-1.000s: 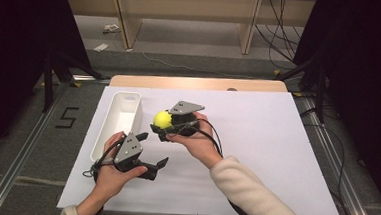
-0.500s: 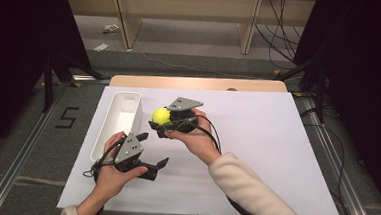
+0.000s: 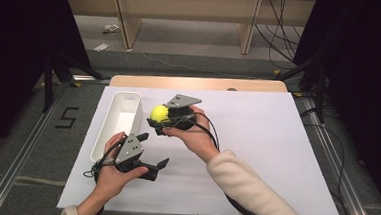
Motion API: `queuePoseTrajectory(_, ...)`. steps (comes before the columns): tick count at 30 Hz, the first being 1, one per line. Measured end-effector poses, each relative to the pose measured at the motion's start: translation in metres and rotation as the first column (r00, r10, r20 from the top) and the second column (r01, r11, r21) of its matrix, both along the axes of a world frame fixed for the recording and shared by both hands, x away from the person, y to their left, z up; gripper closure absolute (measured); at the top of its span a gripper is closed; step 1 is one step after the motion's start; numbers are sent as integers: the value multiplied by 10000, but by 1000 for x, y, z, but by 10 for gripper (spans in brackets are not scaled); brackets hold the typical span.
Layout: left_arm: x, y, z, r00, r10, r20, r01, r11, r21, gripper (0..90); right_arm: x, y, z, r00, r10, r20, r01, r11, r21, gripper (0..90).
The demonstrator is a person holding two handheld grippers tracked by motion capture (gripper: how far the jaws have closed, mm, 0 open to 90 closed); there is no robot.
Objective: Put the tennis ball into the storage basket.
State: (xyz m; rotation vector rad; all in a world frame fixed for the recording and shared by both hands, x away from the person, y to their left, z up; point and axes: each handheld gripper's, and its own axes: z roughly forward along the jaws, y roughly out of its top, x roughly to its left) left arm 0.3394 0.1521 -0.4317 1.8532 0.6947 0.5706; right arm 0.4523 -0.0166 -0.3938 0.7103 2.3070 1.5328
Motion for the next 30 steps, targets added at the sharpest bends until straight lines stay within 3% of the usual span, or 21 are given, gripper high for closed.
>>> queuePoseTrajectory(30, -1, -1, 0, 10000, -47, 27, 47, 10000, 18, 0, 2, 10, 6, 9999, 118, 80, -118, 9999, -26, 269)
